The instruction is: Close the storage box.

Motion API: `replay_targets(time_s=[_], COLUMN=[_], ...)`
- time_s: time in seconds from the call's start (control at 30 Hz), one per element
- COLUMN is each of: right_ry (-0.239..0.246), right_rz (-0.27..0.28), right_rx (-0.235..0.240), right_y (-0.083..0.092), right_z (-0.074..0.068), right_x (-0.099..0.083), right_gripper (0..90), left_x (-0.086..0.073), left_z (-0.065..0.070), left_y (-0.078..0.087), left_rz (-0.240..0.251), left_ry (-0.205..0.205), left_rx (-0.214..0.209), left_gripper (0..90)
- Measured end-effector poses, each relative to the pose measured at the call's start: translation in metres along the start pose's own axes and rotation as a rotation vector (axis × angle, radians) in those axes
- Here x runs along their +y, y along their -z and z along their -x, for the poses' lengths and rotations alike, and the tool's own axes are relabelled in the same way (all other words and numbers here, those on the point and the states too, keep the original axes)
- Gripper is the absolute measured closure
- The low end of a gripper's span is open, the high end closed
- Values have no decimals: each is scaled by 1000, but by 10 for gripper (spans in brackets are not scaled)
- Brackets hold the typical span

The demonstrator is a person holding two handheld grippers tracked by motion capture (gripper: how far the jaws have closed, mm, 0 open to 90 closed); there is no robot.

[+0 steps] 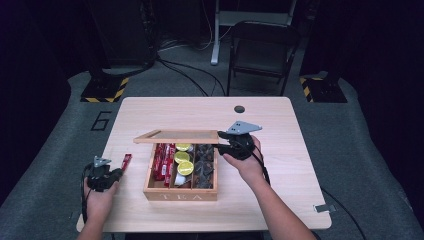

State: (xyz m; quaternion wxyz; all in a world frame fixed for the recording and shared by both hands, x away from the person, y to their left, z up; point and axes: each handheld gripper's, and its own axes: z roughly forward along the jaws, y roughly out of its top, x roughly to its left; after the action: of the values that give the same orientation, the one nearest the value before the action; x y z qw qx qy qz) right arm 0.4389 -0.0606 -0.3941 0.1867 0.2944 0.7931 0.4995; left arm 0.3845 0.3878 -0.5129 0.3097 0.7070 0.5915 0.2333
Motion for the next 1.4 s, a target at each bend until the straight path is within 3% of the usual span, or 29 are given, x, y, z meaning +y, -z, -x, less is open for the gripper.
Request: replay_targets(time_s=[0.13, 0.2, 0.3, 0.6, 0.8, 0.9, 1.13, 1.4], right_ry=[2, 5, 5, 7, 5, 7, -5, -7], right_rz=[-2, -3, -4, -5, -7, -7, -8, -9], right_rx=[2, 4, 3, 3, -1, 0, -1, -2], right_y=[0, 0, 0, 0, 0, 0, 0, 0], right_z=[0, 0, 0, 0, -1, -2, -3, -3], right_x=[0, 0, 0, 0, -1, -1, -2, -2], right_gripper=[551, 551, 551, 551, 550, 550, 549, 549], left_x=[1, 1, 2, 1, 6, 11, 28, 49], left_z=[3, 4, 4, -4, 0, 4, 24, 53], left_y=[1, 3, 10, 13, 21, 28, 51, 76], left_rz=[-4, 22, 46, 56, 86, 101, 182, 217], left_ry=[1, 4, 16, 47, 51, 50, 9, -93], left_rx=[-2, 1, 3, 9, -25, -61, -137, -186], left_gripper=[774, 742, 739, 751, 722, 694, 660, 626])
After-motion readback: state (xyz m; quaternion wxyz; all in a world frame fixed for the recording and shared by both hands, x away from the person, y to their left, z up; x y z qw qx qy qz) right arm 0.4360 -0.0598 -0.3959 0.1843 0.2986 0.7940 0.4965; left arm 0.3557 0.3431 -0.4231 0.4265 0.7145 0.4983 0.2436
